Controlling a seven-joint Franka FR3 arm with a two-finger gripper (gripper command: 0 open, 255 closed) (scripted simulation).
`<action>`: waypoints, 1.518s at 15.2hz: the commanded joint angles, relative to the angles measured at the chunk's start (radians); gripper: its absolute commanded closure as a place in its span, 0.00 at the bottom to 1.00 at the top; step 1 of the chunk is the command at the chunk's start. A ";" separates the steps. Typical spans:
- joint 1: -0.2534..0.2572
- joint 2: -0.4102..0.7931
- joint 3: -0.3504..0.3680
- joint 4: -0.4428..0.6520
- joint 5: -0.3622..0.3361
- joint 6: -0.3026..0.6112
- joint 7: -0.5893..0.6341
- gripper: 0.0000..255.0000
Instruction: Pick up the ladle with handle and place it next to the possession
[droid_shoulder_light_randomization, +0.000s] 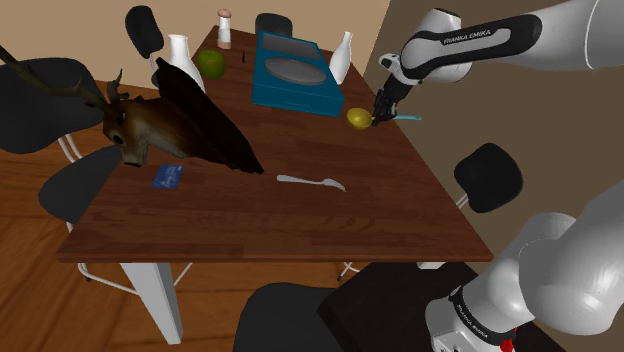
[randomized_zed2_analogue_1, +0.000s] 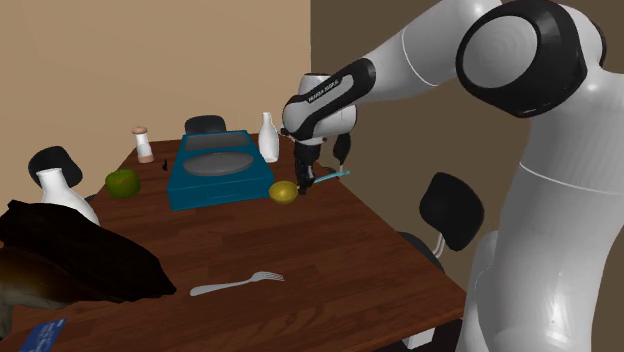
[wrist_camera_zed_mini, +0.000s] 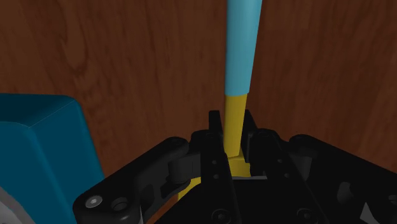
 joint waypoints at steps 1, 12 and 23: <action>0.000 -0.012 0.001 0.013 -0.008 -0.024 0.006 1.00; 0.089 -0.136 0.162 -0.112 -0.109 -0.020 0.314 1.00; 0.193 -0.141 0.343 -0.122 -0.133 -0.037 0.612 1.00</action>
